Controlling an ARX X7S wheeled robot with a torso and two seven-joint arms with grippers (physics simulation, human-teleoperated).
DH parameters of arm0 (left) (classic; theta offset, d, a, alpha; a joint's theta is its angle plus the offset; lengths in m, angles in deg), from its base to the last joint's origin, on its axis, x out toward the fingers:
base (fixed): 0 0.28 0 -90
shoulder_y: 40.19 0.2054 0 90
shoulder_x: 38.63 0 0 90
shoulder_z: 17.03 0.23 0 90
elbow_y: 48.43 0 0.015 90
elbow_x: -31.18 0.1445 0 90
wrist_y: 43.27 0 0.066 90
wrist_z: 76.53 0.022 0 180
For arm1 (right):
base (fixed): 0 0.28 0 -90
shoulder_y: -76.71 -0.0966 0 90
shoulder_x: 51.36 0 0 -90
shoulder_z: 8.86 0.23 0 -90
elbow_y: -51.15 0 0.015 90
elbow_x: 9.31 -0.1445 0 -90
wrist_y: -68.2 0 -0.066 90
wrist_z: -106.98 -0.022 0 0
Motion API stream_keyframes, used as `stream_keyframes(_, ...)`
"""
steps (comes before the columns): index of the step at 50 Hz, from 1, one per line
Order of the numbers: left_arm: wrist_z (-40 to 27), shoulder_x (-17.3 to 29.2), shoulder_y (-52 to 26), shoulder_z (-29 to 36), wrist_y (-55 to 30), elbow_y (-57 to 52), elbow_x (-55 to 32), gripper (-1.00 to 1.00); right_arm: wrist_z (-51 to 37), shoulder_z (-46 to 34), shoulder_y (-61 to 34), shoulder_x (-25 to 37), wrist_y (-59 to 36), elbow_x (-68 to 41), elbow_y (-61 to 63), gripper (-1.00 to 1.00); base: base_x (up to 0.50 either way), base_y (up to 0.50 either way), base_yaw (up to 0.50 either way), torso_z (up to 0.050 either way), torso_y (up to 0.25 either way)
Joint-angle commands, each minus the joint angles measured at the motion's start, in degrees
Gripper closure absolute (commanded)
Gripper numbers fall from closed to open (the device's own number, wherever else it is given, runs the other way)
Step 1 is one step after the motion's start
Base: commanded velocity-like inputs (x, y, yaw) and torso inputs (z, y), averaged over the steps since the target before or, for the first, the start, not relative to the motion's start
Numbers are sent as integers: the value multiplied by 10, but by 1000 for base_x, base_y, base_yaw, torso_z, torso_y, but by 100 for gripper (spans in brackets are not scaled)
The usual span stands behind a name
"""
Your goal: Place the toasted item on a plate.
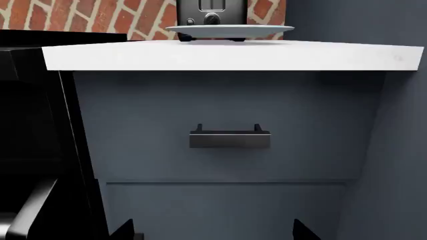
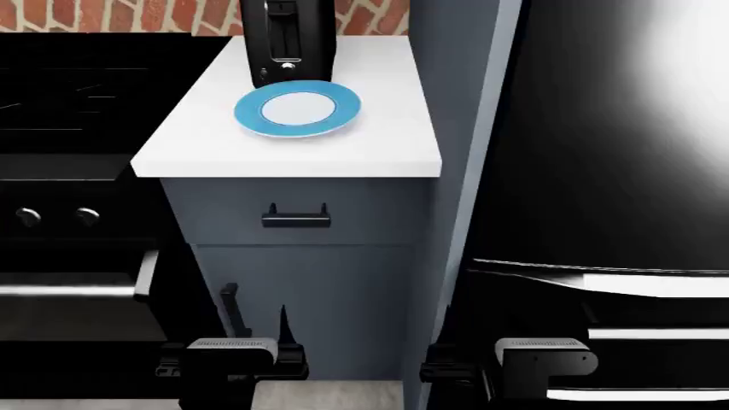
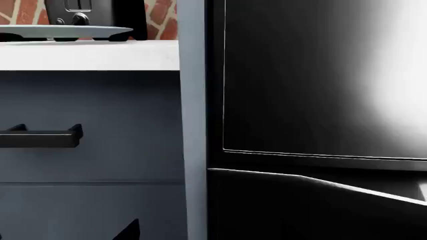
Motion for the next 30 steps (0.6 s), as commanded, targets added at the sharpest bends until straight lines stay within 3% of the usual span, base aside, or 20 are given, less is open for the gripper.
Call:
stream_keyframes(1,-10,9,0,10,0,-1,-10,-100,-11,-11,0,9,0,-9,-1,-100,0,0,0,0,0)
stream_keyframes(21,-41,37,7,37,-12,-45,-49,-100,-44,-45,1,35,2,-33,4,-100,0,0,0,0,0)
stream_keyframes(30,-44,67,20,49,-93,-213,-49,-100,-44,-60,12,50,-57,-46,120,-100,0,0,0,0,0)
